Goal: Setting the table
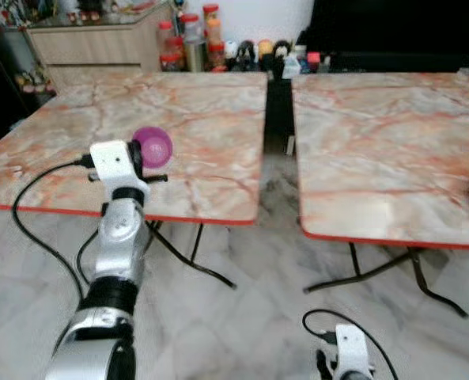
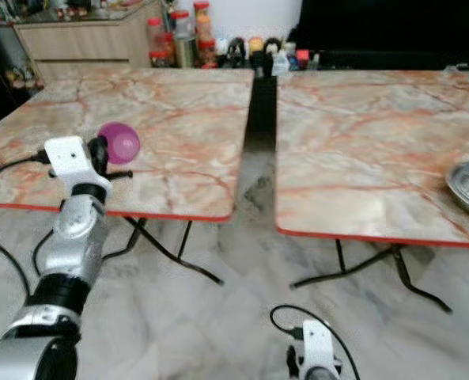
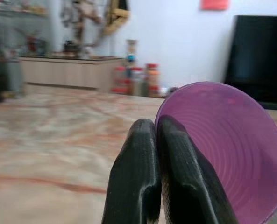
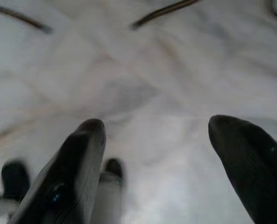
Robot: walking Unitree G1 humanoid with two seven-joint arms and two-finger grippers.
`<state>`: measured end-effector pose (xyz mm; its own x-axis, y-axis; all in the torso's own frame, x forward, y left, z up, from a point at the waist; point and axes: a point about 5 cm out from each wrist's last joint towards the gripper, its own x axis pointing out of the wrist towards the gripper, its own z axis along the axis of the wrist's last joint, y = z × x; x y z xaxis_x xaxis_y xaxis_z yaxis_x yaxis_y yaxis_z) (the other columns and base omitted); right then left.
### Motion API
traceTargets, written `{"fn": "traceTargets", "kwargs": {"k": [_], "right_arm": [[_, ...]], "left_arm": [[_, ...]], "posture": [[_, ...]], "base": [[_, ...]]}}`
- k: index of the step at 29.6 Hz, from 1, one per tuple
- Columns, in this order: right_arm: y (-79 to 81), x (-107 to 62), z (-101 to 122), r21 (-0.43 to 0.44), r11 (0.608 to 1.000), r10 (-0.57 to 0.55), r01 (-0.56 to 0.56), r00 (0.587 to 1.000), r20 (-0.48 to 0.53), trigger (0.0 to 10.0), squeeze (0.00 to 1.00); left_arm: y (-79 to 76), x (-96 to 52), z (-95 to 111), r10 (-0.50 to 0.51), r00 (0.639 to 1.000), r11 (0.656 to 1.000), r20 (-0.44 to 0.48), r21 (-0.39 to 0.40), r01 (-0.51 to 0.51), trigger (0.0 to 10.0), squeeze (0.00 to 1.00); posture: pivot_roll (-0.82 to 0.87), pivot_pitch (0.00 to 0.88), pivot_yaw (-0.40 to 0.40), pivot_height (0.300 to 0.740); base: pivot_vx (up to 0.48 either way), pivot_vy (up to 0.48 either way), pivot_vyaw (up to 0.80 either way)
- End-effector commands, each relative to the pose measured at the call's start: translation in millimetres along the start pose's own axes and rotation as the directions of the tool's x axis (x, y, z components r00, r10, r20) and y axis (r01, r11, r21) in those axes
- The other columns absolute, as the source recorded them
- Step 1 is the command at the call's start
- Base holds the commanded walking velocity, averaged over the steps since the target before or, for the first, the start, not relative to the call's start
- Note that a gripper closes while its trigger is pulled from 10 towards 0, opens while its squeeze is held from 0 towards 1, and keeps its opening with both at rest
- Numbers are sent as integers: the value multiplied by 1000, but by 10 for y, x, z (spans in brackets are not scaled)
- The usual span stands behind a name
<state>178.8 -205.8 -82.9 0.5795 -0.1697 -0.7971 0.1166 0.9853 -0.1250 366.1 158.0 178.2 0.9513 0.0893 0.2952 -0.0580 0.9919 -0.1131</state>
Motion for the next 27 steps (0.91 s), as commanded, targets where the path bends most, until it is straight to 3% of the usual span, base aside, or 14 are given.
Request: {"fn": "traceTargets", "kwargs": {"k": [1, 27], "right_arm": [[57, 8, 47, 5, 1000, 12, -13, 1000, 12, 10000, 0], [15, -10, -30, 19, 1000, 1, -1, 1000, 5, 10000, 0]], "left_arm": [[99, 36, 82, 20, 999, 1000, 32, 13, -20, 10000, 0], [-68, -24, 40, -73, 997, 997, 20, -2, 73, 10000, 0]], "posture": [[-24, 0, 29, 740], [-37, 0, 38, 740]], "base": [[0, -409, 0], [0, -412, 0]]}}
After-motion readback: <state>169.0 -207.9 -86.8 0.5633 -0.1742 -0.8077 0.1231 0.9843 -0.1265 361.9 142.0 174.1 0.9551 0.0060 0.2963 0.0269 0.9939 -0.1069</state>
